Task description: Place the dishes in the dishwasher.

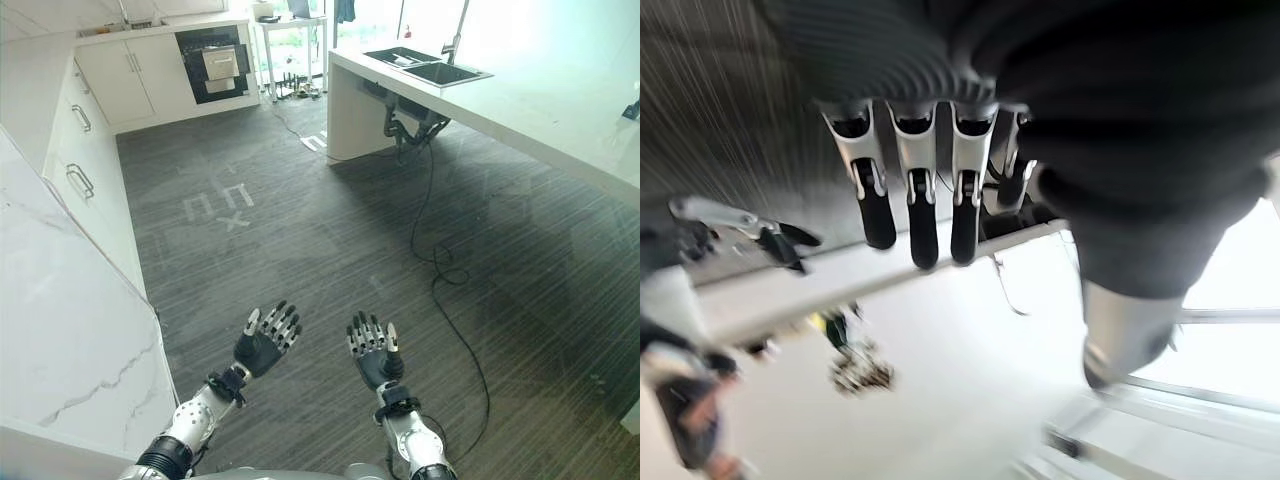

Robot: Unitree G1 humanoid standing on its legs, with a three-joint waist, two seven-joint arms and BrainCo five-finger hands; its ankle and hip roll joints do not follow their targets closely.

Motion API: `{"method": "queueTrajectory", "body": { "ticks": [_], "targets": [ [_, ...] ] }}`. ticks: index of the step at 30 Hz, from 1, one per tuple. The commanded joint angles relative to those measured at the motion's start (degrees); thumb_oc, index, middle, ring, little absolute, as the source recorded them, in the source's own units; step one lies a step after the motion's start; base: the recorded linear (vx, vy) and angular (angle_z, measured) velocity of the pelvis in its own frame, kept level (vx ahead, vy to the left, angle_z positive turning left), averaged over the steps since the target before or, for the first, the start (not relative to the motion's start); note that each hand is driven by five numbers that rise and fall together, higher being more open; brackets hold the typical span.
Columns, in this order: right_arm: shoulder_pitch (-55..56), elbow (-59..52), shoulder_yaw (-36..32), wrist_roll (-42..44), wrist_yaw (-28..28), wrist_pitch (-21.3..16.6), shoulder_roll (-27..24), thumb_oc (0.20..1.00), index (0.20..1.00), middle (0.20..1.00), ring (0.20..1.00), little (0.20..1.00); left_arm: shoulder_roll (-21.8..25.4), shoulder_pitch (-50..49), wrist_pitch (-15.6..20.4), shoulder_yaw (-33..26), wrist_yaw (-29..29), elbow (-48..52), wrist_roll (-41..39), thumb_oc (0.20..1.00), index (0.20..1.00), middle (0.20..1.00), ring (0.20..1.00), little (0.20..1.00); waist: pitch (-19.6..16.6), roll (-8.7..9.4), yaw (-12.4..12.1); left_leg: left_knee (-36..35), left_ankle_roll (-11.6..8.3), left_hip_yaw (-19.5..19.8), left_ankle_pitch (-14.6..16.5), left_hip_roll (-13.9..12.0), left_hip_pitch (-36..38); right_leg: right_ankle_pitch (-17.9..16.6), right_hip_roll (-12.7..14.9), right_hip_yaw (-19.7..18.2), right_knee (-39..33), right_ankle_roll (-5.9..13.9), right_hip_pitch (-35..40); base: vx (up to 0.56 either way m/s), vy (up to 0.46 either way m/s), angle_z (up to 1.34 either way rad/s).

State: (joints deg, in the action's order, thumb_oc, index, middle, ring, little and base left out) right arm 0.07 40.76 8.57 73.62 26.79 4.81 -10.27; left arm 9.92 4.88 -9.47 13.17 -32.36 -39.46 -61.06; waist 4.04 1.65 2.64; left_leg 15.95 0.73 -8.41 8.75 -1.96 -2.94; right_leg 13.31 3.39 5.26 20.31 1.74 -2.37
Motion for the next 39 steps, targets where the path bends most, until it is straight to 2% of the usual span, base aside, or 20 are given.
{"method": "queueTrajectory", "body": {
  "ticks": [1,2,5,7,11,16,18,19,20,21,24,26,28,29,30,31,33,36,37,39],
  "targets": [
    [-1.37,3.37,-0.01,-9.19,-3.51,-0.92,-1.73,1.000,1.000,1.000,1.000,1.000,1.27,0.29,2.81,1.77,3.36,-3.51,11.64,1.000,1.000,1.000,1.000,1.000,-0.91,-0.55,0.45,1.24,-0.55,-2.59,3.78,-0.82,-0.28,-5.92,1.60,2.33,-3.12,3.75,-2.22,0.00,0.000,0.00],
    [-1.80,8.58,-0.05,-11.75,-3.27,-0.47,-2.69,1.000,1.000,1.000,1.000,1.000,2.24,0.52,5.81,2.85,6.19,-8.64,16.54,1.000,1.000,1.000,1.000,1.000,-0.78,-0.56,0.37,1.24,-0.41,-2.32,3.64,-0.72,-0.41,-5.93,1.32,2.07,-3.12,3.75,-2.29,0.00,-0.038,0.01],
    [-3.16,19.70,-0.13,-17.20,-2.55,-2.63,-3.61,1.000,1.000,1.000,1.000,1.000,2.46,1.17,6.38,3.31,13.68,-19.12,21.64,1.000,1.000,1.000,1.000,1.000,-0.65,-0.54,0.21,1.24,-0.23,-2.26,3.41,-0.75,-0.64,-5.82,1.01,1.95,-3.12,3.64,-2.40,0.04,-0.034,0.00],
    [-4.19,24.36,0.16,-22.14,-2.80,-3.15,-3.78,1.000,1.000,1.000,1.000,1.000,2.19,2.15,9.42,3.12,17.97,-25.22,27.98,1.000,1.000,1.000,1.000,1.000,-0.25,-0.70,0.25,1.24,-0.15,-2.32,2.98,-1.02,-0.72,-5.84,0.88,2.02,-3.12,3.44,-2.33,0.05,-0.059,-0.06],
    [-4.46,26.75,1.81,-29.39,-4.67,-6.54,-4.54,1.000,1.000,1.000,1.000,1.000,2.83,3.11,13.89,3.77,23.20,-27.86,36.57,1.000,1.000,1.000,1.000,1.000,-0.15,-0.72,0.45,1.24,-0.40,-2.18,2.34,-1.67,-0.84,-5.45,0.26,2.28,-3.12,2.88,-2.05,0.04,-0.139,-0.03],
    [-5.20,29.14,3.41,-32.98,-7.18,-6.01,-4.95,1.000,1.000,1.000,1.000,1.000,3.22,3.70,15.27,3.96,26.59,-28.83,37.87,1.000,1.000,1.000,1.000,1.000,0.85,-0.57,0.46,1.24,-0.77,-0.36,0.24,-1.58,0.85,-4.89,-1.36,1.16,-3.12,1.11,-1.04,0.09,-0.170,0.10],
    [-6.05,29.04,3.50,-33.12,-8.09,-6.38,-5.11,1.000,1.000,1.000,1.000,1.000,2.34,3.33,17.62,2.98,27.47,-28.33,38.85,1.000,1.000,1.000,1.000,1.000,2.89,1.59,-0.36,1.24,0.05,-3.34,-3.84,0.28,3.74,-4.69,0.18,-0.07,-3.12,-0.29,0.38,0.17,-0.187,-0.10],
    [-6.22,28.80,3.30,-33.81,-8.34,-6.56,-5.37,1.000,1.000,1.000,1.000,1.000,2.34,3.45,17.81,2.80,28.04,-27.83,38.92,1.000,1.000,1.000,1.000,1.000,3.62,1.83,-0.44,5.84,-0.15,-3.75,-5.26,-0.17,1.61,-4.87,0.23,0.00,-3.12,-0.89,0.54,0.09,-0.158,-0.27],
    [-6.40,28.54,3.21,-34.02,-8.62,-6.79,-5.68,1.000,1.000,1.000,1.000,1.000,2.28,3.71,17.65,2.61,28.38,-26.96,38.44,1.000,1.000,1.000,1.000,1.000,4.67,1.72,-0.64,11.81,-0.52,-3.42,-7.18,-0.64,-2.26,-5.19,-0.08,-0.03,-3.12,-1.71,0.83,0.12,-0.090,-0.18],
    [-6.72,28.36,3.01,-35.08,-8.71,-7.44,-6.10,1.000,1.000,1.000,1.000,1.000,2.28,3.69,17.14,2.17,27.99,-25.44,38.60,1.000,1.000,1.000,1.000,1.000,6.54,0.59,-1.45,14.13,-1.52,-2.65,-12.00,-0.20,-7.82,-4.99,-1.73,-1.26,-3.12,-2.55,2.13,0.18,-0.025,-0.10],
    [-7.64,28.46,2.94,-36.71,-8.99,-7.36,-6.59,1.000,1.000,1.000,1.000,1.000,2.32,2.65,18.53,2.56,27.37,-25.03,39.04,1.000,1.000,1.000,1.000,1.000,7.57,-1.55,-3.46,1.24,-2.51,-2.22,-17.47,0.48,-10.91,-3.44,-4.18,-2.32,-3.12,-2.26,4.57,0.48,0.187,-0.08],
    [-7.33,29.23,2.97,-36.40,-9.34,-7.55,-7.09,1.000,1.000,1.000,1.000,1.000,1.97,2.07,18.55,3.70,27.59,-25.34,37.89,1.000,1.000,1.000,1.000,1.000,7.12,-4.30,-4.50,1.24,-4.36,-0.73,-16.78,-3.01,-19.09,-1.34,-6.88,-2.38,-3.12,-2.02,7.27,0.63,0.330,-0.66],
    [-6.72,30.05,2.47,-36.68,-9.68,-8.35,-7.31,1.000,1.000,1.000,1.000,1.000,1.61,1.42,18.29,3.68,25.85,-26.46,36.78,1.000,1.000,1.000,1.000,1.000,6.47,-4.01,-4.28,1.24,-4.80,-2.57,-14.50,-3.31,-20.18,1.15,-5.84,-1.68,-3.12,-1.41,10.10,0.56,0.290,-0.19],
    [-6.65,30.26,2.52,-36.99,-9.75,-8.68,-7.19,1.000,1.000,1.000,1.000,1.000,1.55,1.12,18.50,3.50,25.33,-26.84,36.62,1.000,1.000,1.000,1.000,1.000,6.21,-3.72,-4.19,1.24,-4.25,-3.31,-12.89,-3.01,-19.58,1.73,-5.43,-1.66,-3.12,-1.10,10.76,0.59,0.324,-0.29],
    [-6.55,30.67,2.21,-38.45,-10.37,-8.75,-6.60,1.000,1.000,1.000,1.000,1.000,1.66,-0.18,18.52,2.37,24.23,-28.03,37.19,1.000,1.000,1.000,1.000,1.000,5.16,-3.50,-4.96,1.24,-1.63,-2.80,-10.97,-1.69,-17.52,1.98,-5.45,-2.98,-3.12,-0.32,12.83,0.56,0.328,-0.26],
    [-6.37,30.85,1.83,-38.48,-10.16,-8.51,-6.37,1.000,1.000,1.000,1.000,1.000,1.96,-0.59,18.71,2.11,23.95,-28.60,37.04,1.000,1.000,1.000,1.000,1.000,4.65,-2.94,-5.18,1.24,-0.49,-2.16,-9.85,-0.33,-16.34,1.25,-5.01,-3.35,-3.12,0.21,14.17,0.68,0.390,-0.12],
    [-5.82,30.84,1.36,-38.41,-10.00,-9.02,-5.90,1.000,1.000,1.000,1.000,1.000,2.74,-0.38,19.16,2.02,23.23,-29.29,37.39,1.000,1.000,1.000,1.000,1.000,3.39,-2.61,-4.43,1.24,2.18,-1.52,-6.74,1.58,-13.34,-7.07,-3.99,-2.08,-3.12,2.37,16.18,0.49,0.297,-0.58],
    [-4.54,28.89,2.35,-37.90,-12.38,-10.25,-4.10,1.000,1.000,1.000,1.000,1.000,3.93,1.54,18.81,4.10,23.52,-29.55,38.97,1.000,1.000,1.000,1.000,1.000,2.67,-2.76,-2.37,1.24,5.30,-1.87,-3.25,3.56,-9.79,-19.92,-4.75,-2.19,14.07,7.59,11.07,0.40,0.306,0.04],
    [-5.02,28.75,2.99,-37.83,-12.47,-10.15,-3.51,1.000,1.000,1.000,1.000,1.000,4.09,2.70,18.70,5.02,24.59,-29.83,38.41,1.000,1.000,1.000,1.000,1.000,3.11,-3.57,-1.55,1.24,6.33,-1.15,-1.43,4.02,-7.60,-19.63,-2.95,0.89,23.46,6.70,3.20,0.36,0.265,0.49],
    [-5.20,29.23,3.74,-37.64,-12.59,-11.89,-3.27,1.000,1.000,1.000,1.000,1.000,4.54,3.44,19.49,5.62,23.42,-29.78,39.45,1.000,1.000,1.000,1.000,1.000,4.38,-4.10,0.43,1.24,6.05,0.29,-0.22,4.22,-4.13,-16.09,-4.84,2.41,19.08,5.02,-3.23,0.31,0.117,0.31]
  ]
}}
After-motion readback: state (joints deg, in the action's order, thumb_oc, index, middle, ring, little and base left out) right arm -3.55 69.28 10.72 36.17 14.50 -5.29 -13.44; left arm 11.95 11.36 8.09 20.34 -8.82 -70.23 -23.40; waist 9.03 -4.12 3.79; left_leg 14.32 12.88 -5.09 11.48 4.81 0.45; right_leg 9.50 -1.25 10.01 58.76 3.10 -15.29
